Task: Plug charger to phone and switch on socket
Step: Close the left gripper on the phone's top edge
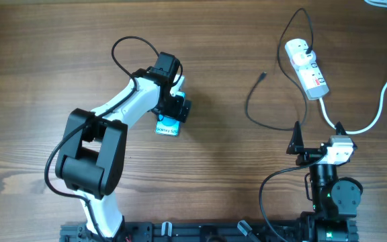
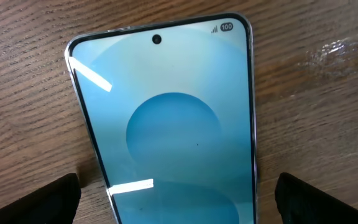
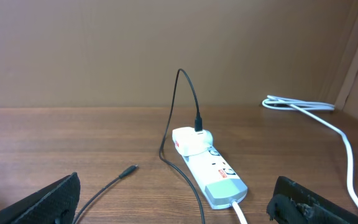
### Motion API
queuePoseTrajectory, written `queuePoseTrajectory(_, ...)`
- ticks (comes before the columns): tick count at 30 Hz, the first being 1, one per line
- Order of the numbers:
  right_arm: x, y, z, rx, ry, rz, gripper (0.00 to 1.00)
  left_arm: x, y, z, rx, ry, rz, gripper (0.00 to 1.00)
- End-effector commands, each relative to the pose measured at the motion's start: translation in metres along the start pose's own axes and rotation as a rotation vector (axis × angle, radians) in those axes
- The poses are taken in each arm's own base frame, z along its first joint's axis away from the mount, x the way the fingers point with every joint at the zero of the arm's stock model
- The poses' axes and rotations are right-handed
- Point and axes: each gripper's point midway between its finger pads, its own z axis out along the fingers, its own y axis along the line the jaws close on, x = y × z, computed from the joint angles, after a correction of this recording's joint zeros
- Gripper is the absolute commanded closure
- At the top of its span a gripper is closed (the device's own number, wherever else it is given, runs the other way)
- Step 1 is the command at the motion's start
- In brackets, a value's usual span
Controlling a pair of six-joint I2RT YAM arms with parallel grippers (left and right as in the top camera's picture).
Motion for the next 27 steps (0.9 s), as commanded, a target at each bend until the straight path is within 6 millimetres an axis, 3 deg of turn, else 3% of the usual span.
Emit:
queuePoseTrajectory(1, -0.002, 0.001, -0.001, -0.007, -0.012, -0.013, 0.0, 0.005, -0.003, 0.014, 0.016, 0.036, -0.067, 0.01)
queuePoseTrajectory(8, -0.002, 0.001, -0.001, -0.007, -0.012, -0.013, 0.0, 0.019, -0.009, 0.028, 0.011, 0.104, -0.096, 0.12)
queuePoseTrajectory(18, -0.002, 0.001, -0.001, -0.007, -0.012, -0.013, 0.0, 0.025, -0.016, 0.029, 0.0, 0.126, -0.132, 0.3)
queuePoseTrajectory(27, -0.002, 0.001, -0.001, -0.007, -0.012, -0.013, 0.0, 0.026, -0.006, 0.028, -0.065, 0.12, -0.291, 0.3)
